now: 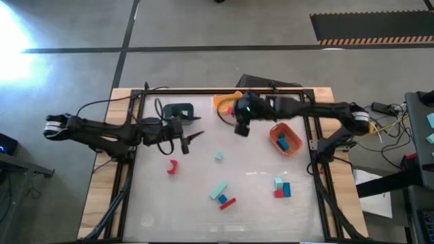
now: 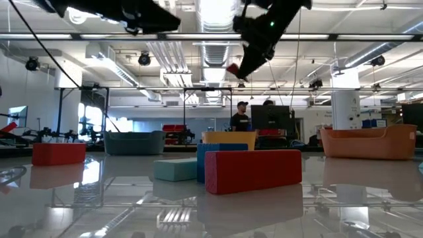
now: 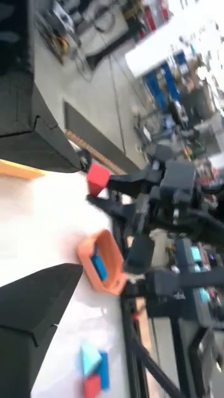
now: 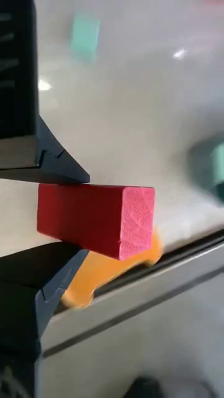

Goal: Sort & place blocks by color
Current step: Put the orange block into the yellow bin

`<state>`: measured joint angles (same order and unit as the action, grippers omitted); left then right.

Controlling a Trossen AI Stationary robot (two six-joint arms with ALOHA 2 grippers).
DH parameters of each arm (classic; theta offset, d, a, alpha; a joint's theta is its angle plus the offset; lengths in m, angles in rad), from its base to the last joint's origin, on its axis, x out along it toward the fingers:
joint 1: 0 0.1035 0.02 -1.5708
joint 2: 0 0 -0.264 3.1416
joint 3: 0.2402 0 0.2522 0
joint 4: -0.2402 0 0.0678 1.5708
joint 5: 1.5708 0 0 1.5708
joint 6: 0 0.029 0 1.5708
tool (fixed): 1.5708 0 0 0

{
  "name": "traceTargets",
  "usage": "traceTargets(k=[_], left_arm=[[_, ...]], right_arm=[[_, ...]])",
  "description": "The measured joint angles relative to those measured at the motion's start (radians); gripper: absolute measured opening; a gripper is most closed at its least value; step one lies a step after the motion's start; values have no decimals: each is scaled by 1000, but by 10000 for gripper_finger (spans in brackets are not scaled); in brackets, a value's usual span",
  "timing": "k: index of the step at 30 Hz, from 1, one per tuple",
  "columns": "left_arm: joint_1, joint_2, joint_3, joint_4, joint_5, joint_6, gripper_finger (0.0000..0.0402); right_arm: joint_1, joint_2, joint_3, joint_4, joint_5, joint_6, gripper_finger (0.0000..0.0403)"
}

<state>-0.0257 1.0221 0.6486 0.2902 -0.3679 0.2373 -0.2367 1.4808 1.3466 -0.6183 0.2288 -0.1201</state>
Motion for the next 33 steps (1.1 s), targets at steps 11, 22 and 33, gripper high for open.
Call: traceTargets(k=[11,22,33], left_arm=[[0,-177,-95,12,-15,-47,235],[0,-191,-99,5,-15,-51,235],[0,-161,-98,13,-15,-48,235]], right_arm=[[-249,312,304,-150,-128,-281,119],[-325,492,418,-180,-215,-300,119],[-327,597,418,-134,-202,-270,180]])
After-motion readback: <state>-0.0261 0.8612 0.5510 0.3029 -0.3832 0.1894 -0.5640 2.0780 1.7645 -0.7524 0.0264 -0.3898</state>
